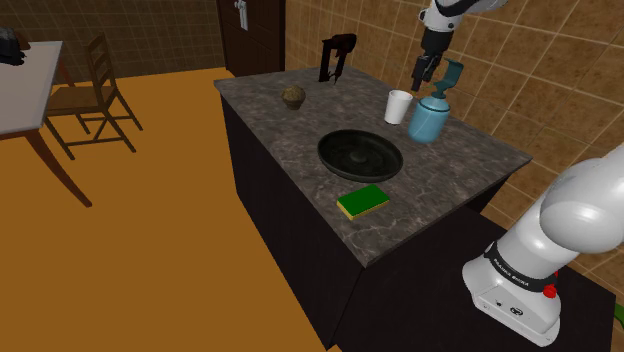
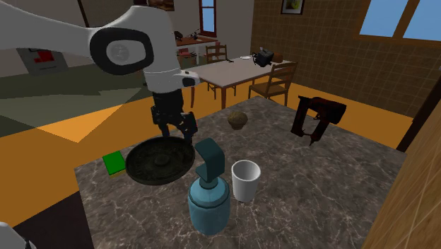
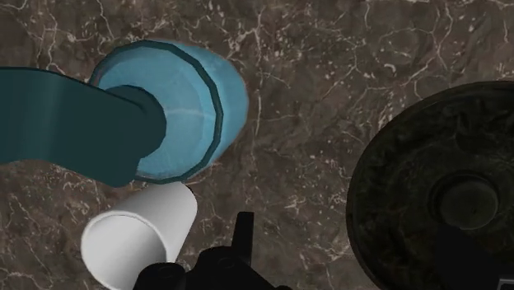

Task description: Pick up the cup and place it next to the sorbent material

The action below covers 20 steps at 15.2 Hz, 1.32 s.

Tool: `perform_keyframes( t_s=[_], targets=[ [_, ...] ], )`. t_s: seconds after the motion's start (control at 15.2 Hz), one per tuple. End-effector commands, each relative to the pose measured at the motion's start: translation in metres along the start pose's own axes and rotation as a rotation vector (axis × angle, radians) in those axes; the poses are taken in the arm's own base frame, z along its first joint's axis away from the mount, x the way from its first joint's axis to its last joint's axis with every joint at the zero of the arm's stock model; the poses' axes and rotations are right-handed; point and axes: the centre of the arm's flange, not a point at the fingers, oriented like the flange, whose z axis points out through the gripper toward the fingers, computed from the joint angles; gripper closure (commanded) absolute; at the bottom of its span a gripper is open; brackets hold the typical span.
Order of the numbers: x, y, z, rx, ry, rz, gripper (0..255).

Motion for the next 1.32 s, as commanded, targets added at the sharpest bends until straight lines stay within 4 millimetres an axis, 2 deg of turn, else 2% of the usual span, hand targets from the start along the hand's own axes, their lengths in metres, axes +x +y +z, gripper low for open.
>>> perform_keyframes(
  t_s=[0.0, 0.92, 1.25],
  targets=[
    [0.018, 0.017, 0.015, -0.001, -0.004, -0.003, 0],
    [0.124, 0.13, 0.117, 0.0, -0.031, -0.02, 0],
    [0.123, 0.13, 0.144, 0.0, -0.031, -0.02, 0]
  ],
)
